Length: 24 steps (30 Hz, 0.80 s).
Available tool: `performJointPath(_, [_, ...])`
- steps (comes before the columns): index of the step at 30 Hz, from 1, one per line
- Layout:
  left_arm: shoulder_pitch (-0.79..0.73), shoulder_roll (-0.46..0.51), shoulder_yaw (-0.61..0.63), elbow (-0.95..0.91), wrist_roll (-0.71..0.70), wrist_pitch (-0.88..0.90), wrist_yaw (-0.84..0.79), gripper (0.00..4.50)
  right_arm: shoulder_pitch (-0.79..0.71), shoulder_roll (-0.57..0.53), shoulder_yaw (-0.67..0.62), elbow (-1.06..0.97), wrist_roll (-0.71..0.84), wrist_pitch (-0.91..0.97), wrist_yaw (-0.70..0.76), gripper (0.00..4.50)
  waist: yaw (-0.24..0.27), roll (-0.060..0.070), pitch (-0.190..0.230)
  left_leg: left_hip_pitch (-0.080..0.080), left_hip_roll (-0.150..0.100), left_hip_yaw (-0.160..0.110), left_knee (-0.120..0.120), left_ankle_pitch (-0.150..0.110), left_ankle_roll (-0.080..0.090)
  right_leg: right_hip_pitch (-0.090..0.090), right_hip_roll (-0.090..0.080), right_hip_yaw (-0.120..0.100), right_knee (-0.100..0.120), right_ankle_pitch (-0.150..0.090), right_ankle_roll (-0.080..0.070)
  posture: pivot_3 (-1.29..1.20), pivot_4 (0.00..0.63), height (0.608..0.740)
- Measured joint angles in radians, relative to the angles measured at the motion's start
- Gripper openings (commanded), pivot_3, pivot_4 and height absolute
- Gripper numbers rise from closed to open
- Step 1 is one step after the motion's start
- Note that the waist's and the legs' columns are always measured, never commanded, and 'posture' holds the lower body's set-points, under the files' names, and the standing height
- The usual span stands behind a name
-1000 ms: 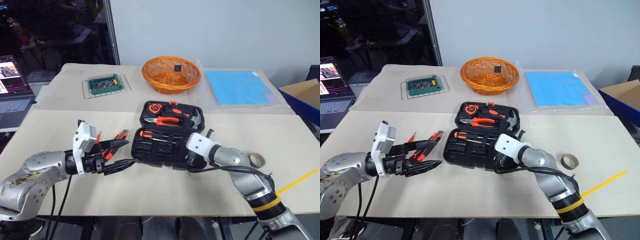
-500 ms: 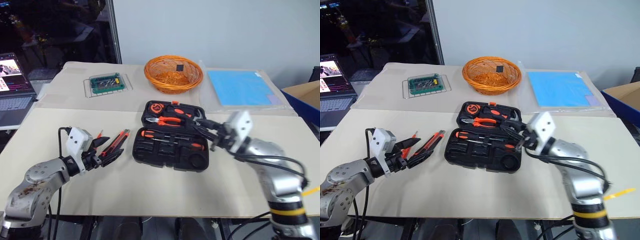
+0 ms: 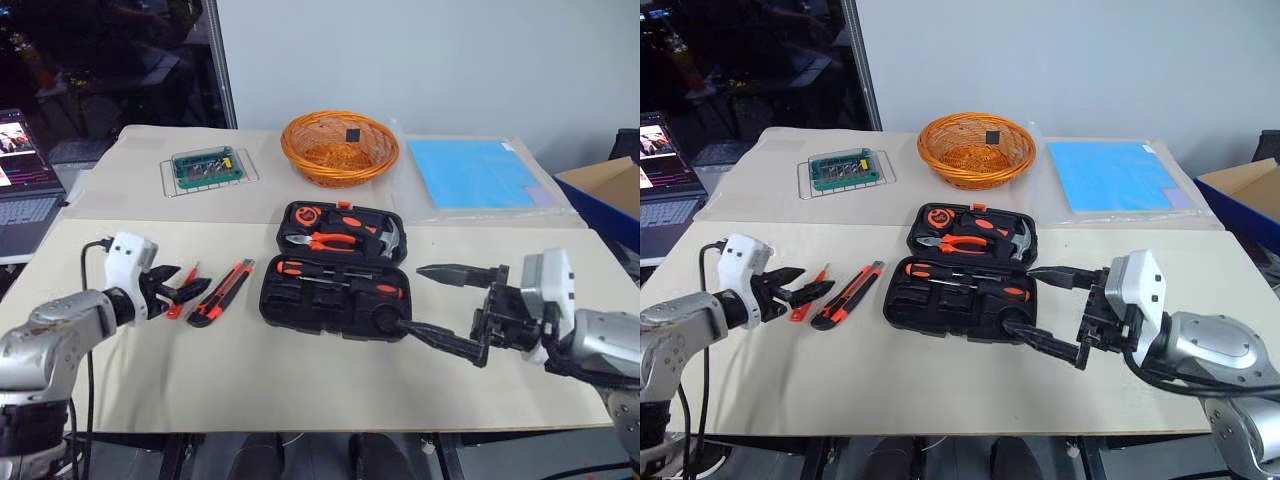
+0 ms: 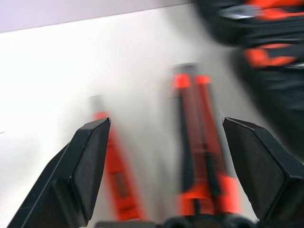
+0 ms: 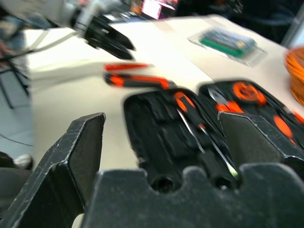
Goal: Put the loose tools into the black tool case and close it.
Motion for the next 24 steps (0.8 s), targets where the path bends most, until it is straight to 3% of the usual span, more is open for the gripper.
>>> performJointPath(6, [-0.003, 0.001, -0.03, 0.02, 0.042, 0.052, 0.035, 4.03, -0.005, 0.009, 0.046, 0.0, -0.028, -0.002, -0.023, 4.44, 0.0, -0.001, 0.0, -0.002, 0.0, 0.002, 0.0, -0.001, -0.002, -0.003, 0.0, 0.002, 0.0, 0.004, -0.002, 0.0, 0.15, 0.74])
performJointPath(9, [0.022, -0.005, -0.036, -0.009, 0.056, 0.087, 0.063, 3.4, -0.005, 0.009, 0.049, -0.001, -0.029, -0.002, -0.035, 4.5, 0.0, -0.001, 0.0, -0.002, 0.0, 0.002, 0.0, -0.002, -0.002, -0.004, 0.0, 0.003, 0.0, 0.007, 0.0, 0.0, 0.15, 0.74])
performJointPath(17, [0.084, -0.082, -0.013, -0.107, 0.077, 0.083, 0.135, 0.47, -0.004, 0.001, 0.049, -0.002, -0.038, -0.003, -0.033, 4.5, 0.006, -0.001, 0.0, -0.001, 0.0, 0.004, 0.0, -0.002, -0.003, -0.004, -0.001, 0.004, 0.0, 0.004, -0.005, 0.0, 0.15, 0.74])
performJointPath(21, [0.091, -0.105, 0.0, -0.107, 0.06, 0.038, 0.103, 0.47, 0.0, 0.001, 0.048, -0.001, -0.038, -0.005, -0.03, 4.5, 0.011, -0.001, 0.001, -0.002, 0.0, 0.004, 0.0, -0.002, -0.003, -0.004, 0.0, 0.004, 0.0, 0.004, -0.005, 0.0, 0.15, 0.74])
performJointPath(24, [0.006, -0.056, 0.01, -0.083, -0.022, -0.013, -0.079, 0.47, 0.045, 0.007, 0.031, 0.001, -0.039, -0.021, -0.032, 4.5, 0.018, -0.006, 0.002, -0.009, 0.001, 0.004, 0.0, -0.001, -0.003, -0.011, 0.001, 0.003, 0.002, 0.004, -0.006, 0.0, 0.15, 0.74])
